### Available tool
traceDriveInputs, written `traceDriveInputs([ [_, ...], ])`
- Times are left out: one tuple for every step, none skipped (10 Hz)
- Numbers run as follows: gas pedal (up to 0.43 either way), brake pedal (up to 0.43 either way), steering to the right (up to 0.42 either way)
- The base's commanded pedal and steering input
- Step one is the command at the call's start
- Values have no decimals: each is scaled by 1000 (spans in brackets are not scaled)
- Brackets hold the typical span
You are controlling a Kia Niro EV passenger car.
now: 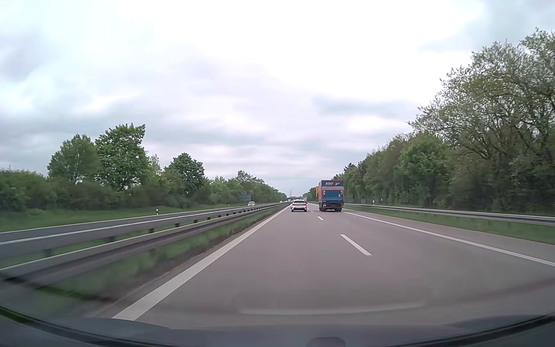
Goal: Follow the waypoints while adhering to traffic rules and regulations
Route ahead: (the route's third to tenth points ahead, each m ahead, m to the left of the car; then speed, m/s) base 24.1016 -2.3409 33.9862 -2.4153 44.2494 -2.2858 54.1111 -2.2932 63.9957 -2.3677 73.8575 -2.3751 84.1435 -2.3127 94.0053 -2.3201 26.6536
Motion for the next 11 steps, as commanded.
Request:
traceDriveInputs([
  [0, 0, 0],
  [0, 0, 0],
  [0, 0, 0],
  [0, 0, 0],
  [0, 0, 0],
  [0, 0, 0],
  [0, 0, 0],
  [0, 0, 0],
  [0, 0, -1],
  [0, 0, -1],
  [0, 0, -1],
])
